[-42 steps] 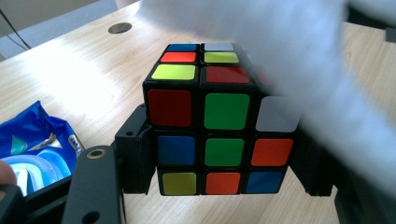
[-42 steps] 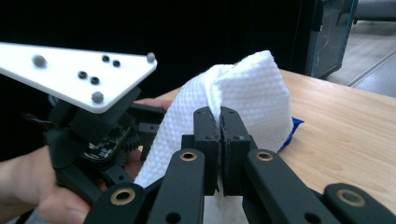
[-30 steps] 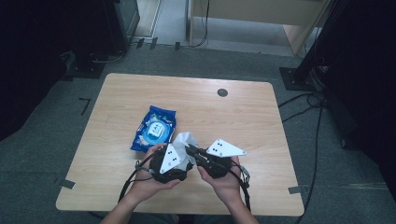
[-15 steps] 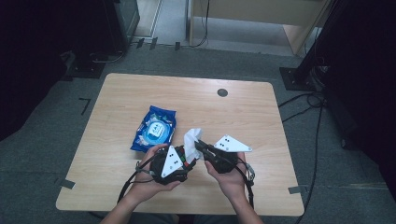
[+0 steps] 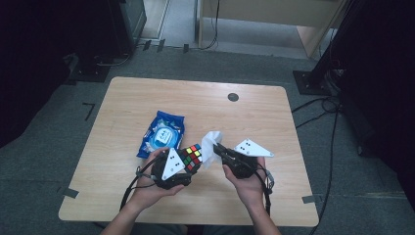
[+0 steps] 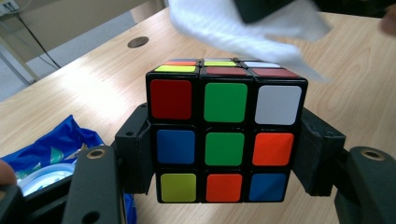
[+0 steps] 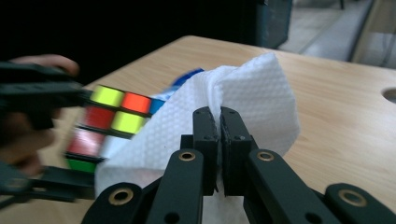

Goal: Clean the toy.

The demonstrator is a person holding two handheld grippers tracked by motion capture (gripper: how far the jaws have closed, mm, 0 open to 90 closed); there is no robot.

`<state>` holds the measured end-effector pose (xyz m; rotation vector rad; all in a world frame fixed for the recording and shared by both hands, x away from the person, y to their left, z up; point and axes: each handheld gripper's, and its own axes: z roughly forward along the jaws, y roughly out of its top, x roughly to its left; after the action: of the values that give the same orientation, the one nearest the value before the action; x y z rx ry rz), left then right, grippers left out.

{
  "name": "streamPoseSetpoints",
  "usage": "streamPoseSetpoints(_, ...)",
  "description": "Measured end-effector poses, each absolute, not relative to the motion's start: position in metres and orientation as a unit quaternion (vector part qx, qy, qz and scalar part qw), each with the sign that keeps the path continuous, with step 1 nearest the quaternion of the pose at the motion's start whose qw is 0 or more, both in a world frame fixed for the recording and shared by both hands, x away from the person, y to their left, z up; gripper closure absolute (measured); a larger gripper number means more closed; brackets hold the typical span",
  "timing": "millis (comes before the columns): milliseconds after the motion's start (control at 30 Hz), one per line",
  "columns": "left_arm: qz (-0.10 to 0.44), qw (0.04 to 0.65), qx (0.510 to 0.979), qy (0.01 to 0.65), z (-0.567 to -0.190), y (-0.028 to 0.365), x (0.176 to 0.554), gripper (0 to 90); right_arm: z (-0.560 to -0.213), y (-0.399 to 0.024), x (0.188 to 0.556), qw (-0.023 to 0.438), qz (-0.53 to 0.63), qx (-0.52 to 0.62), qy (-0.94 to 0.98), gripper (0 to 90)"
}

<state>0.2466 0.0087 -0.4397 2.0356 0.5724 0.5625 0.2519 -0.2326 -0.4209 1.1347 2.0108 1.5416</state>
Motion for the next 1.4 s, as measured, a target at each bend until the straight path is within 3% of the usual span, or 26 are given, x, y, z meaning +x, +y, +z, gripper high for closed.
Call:
streamPoseSetpoints(333, 0.229, 0.466, 0.823, 0.232, -0.439, 0.009, 0.246, 34.1, -0.401, -0.205, 0.231, 0.131, 0.59, 0.332, 0.724, 87.4)
streamPoseSetpoints(767, 0.229, 0.478, 0.814, 0.236, -0.435, 0.014, 0.246, 34.1, -0.419, -0.211, 0.24, 0.154, 0.567, 0.349, 0.73, 87.3)
streamPoseSetpoints(1400, 0.225, 0.491, 0.805, 0.245, -0.429, 0.024, 0.249, 34.0, -0.466, -0.271, 0.276, 0.176, 0.494, 0.467, 0.712, 87.3)
